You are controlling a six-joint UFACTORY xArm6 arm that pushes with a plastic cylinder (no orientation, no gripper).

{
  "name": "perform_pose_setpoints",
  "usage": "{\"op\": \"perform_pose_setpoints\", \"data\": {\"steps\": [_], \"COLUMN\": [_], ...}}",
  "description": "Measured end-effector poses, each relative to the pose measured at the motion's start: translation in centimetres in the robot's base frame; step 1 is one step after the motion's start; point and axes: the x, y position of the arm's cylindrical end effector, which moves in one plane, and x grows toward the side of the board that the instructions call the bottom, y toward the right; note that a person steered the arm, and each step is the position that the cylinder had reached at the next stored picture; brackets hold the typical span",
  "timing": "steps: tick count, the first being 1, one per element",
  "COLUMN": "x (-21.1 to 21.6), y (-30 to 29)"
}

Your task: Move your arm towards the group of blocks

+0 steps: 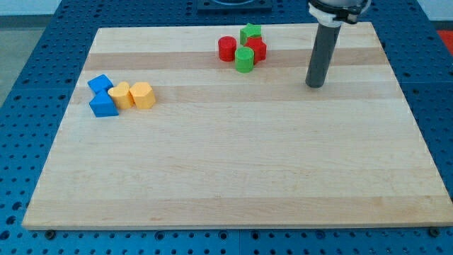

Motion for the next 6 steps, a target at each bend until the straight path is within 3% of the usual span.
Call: {"op": "perform_pose_setpoints", "data": {"steps": [4,6], "x": [-2.9,-4.4], "y": [-7.6,-7.6]}}
